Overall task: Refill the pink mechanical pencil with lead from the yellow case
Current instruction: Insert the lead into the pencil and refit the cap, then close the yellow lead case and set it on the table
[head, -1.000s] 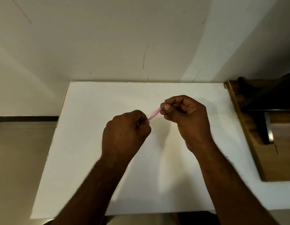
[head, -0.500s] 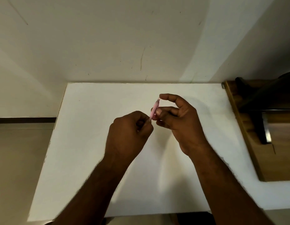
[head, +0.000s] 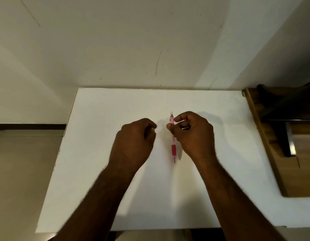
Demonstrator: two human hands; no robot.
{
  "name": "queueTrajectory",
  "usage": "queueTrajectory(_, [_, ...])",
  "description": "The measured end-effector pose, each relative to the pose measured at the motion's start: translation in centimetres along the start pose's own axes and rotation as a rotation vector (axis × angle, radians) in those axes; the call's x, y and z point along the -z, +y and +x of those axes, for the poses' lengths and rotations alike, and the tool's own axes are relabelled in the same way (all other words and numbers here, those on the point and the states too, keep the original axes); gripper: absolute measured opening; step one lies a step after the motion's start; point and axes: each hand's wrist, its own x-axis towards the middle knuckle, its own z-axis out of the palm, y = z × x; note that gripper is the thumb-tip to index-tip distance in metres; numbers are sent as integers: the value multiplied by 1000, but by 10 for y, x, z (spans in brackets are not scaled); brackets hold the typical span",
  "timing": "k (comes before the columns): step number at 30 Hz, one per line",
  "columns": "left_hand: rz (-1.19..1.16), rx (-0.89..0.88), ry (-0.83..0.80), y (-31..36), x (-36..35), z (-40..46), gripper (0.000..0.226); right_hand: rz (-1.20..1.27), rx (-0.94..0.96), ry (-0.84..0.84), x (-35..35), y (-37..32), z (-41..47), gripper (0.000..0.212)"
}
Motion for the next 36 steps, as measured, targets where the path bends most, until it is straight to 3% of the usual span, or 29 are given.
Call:
queueTrajectory(8, [107, 115, 121, -21, 17, 8, 12, -285, 54, -39, -17, 7, -4, 16])
queueTrajectory(17, [133, 164, 142, -28, 18, 9, 16, -347, 160, -9, -16, -7, -9, 22])
queueTrajectory(21, [161, 176, 145, -29, 19, 10, 16, -349, 295, -178, -24, -22, -22, 24])
queueTrajectory(27, [180, 179, 118, -32, 12, 9, 16, -481, 327, -366, -40, -17, -34, 23])
queueTrajectory(31, [199, 169, 93, -35, 7, 9, 18, -421, 336, -345, -39, -15, -35, 19])
queueTrajectory(36, [215, 168, 32, -37, 2, 10, 31, -80, 112, -251, -23, -16, -23, 9])
